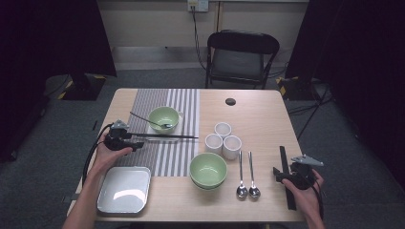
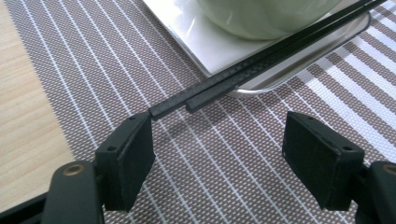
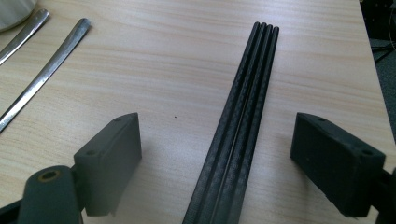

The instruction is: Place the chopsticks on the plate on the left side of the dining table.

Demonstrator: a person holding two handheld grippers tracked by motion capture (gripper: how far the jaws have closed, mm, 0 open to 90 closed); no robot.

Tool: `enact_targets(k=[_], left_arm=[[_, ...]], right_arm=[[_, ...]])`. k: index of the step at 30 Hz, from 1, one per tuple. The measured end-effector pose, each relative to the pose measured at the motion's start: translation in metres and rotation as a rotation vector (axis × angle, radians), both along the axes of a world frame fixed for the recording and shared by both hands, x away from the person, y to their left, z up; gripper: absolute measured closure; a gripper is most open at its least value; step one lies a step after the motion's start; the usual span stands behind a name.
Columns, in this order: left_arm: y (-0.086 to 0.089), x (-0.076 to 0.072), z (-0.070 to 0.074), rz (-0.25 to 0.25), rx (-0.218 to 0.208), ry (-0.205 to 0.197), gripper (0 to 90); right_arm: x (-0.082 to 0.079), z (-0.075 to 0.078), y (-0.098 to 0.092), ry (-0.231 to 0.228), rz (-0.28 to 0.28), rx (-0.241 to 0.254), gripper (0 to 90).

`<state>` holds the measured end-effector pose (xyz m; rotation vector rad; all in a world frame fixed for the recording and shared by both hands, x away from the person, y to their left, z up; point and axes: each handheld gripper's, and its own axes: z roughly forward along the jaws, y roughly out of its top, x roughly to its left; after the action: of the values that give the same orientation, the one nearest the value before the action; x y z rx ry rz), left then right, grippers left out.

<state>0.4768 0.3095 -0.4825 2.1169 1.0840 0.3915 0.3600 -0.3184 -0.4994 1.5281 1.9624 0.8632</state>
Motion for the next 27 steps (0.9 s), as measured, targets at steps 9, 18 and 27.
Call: enact_targets(k=[9,18,27], left_arm=[[-0.002,-0.001,0.000,-0.010,-0.003,0.004,25.3],[-0.003,0.001,-0.002,0.010,0.018,0.010,26.2],[0.003,0.003,-0.001,0.029,-0.010,-0.025,24.9]], right_arm=[[0.000,0.000,0.000,0.000,0.000,0.000,15.4],[0.000,0.000,0.000,0.000,0.000,0.000,15.4],[0.000,0.000,0.000,0.000,0.000,0.000,15.4]])
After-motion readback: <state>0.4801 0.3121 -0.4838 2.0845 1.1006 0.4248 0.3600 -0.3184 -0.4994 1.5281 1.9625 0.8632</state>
